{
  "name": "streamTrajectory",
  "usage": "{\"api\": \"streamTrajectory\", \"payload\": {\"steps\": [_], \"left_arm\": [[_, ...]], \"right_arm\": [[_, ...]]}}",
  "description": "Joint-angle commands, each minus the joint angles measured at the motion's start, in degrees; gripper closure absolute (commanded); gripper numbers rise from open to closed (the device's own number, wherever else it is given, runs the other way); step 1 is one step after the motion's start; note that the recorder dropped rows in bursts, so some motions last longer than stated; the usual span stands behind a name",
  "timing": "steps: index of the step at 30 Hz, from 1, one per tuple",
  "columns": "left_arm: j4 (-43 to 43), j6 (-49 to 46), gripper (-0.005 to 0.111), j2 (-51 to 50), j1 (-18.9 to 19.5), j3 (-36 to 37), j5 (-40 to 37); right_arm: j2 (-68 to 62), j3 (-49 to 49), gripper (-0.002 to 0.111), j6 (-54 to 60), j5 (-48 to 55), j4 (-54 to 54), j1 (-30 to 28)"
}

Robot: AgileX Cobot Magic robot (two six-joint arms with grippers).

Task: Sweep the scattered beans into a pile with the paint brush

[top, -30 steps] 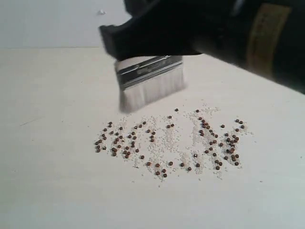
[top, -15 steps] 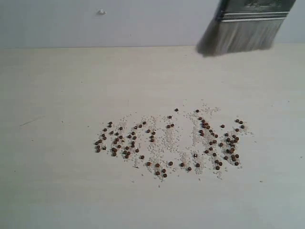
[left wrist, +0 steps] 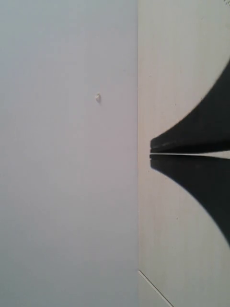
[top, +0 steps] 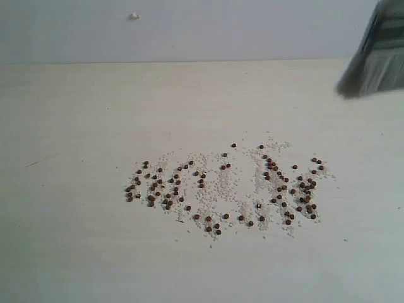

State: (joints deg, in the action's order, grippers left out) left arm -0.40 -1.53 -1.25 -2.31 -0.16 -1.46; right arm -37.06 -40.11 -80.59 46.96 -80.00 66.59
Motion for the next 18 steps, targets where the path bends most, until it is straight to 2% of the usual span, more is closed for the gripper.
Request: {"api": "streamTrajectory", "payload": {"steps": [1, 5, 14, 18], "left_arm": [[-0.1, 0.2, 0.103, -0.2, 0.0, 0.2, 0.4], [-0.1, 0.2, 0.103, -0.2, 0.0, 0.2, 0.4], [-0.1, 0.2, 0.103, -0.2, 0.0, 0.2, 0.4], [-0.1, 0.2, 0.103, -0.2, 0.0, 0.2, 0.4]], "right_arm": [[0.5, 0.0, 0.108, 1.6, 1.1, -4.4, 0.1], [2.7, -2.5, 0.108, -5.9, -0.2, -9.0, 0.1], [-2.6, 6.0, 0.108, -0.1, -0.4, 2.4, 0.1], [-3.8, 6.0, 0.108, -0.8, -1.7, 0.6, 0.1]]}}
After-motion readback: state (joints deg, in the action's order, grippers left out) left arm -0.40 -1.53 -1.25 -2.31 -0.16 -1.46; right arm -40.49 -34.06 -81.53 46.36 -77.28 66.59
